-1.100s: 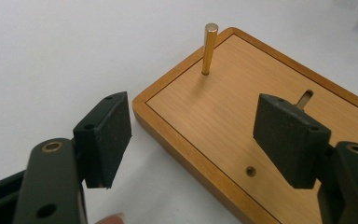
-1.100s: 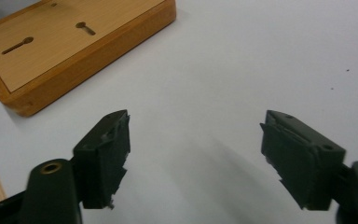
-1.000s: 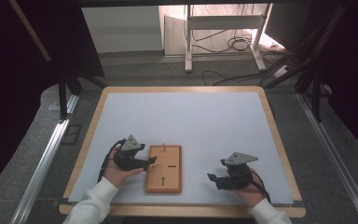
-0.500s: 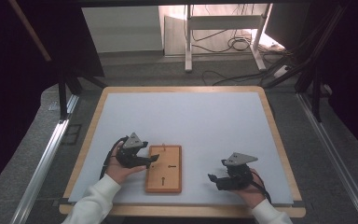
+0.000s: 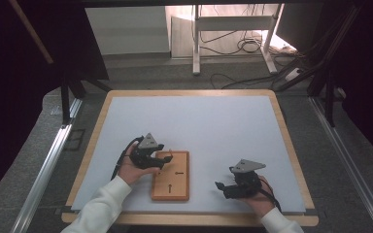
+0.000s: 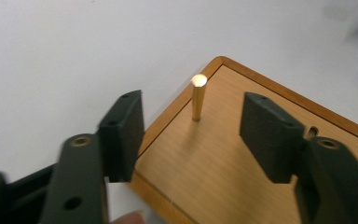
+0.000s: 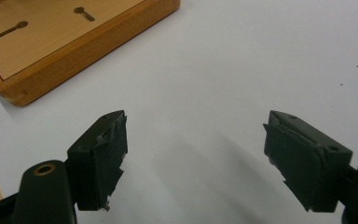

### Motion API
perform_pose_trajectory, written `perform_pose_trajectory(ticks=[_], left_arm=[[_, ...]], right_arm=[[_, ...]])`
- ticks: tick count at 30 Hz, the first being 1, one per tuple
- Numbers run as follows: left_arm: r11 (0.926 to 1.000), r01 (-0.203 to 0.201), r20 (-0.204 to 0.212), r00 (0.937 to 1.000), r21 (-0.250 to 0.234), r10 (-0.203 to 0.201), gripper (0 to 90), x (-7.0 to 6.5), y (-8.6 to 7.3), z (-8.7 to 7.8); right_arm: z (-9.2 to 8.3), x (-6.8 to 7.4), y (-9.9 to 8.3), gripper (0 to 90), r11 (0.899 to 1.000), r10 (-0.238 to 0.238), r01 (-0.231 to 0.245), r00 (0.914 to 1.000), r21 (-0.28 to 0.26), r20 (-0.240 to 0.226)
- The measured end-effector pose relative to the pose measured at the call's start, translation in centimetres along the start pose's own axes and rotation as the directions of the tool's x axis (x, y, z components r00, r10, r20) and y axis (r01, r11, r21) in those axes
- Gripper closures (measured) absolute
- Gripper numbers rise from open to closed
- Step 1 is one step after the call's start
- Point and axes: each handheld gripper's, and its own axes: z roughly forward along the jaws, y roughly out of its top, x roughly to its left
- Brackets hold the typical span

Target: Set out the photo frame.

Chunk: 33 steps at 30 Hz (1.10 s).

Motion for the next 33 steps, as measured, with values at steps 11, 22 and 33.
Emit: perform_pose_trajectory(ticks=[11, 22, 33], left_arm=[[0.9996, -0.027, 0.050, 0.9984, -0.003, 0.027, 61.3, 0.8, 0.2, 1.6], [0.9992, -0.040, 0.100, 0.9942, 0.004, 0.040, 83.6, 1.0, 0.5, 2.0], [0.9993, 0.003, 0.147, 0.9890, 0.036, -0.008, 84.2, 1.7, 0.8, 2.1]], right_arm=[[0.1, 0.1, 0.0, 21.5, 1.000, 0.000, 0.000, 1.0000, 0.000, -0.006], [0.3, 1.0, 0.2, 21.5, 1.000, -0.023, 0.022, 0.9995, -0.010, -0.022], [0.6, 3.8, 1.2, 20.7, 0.988, -0.155, 0.154, 0.9872, -0.018, -0.037]])
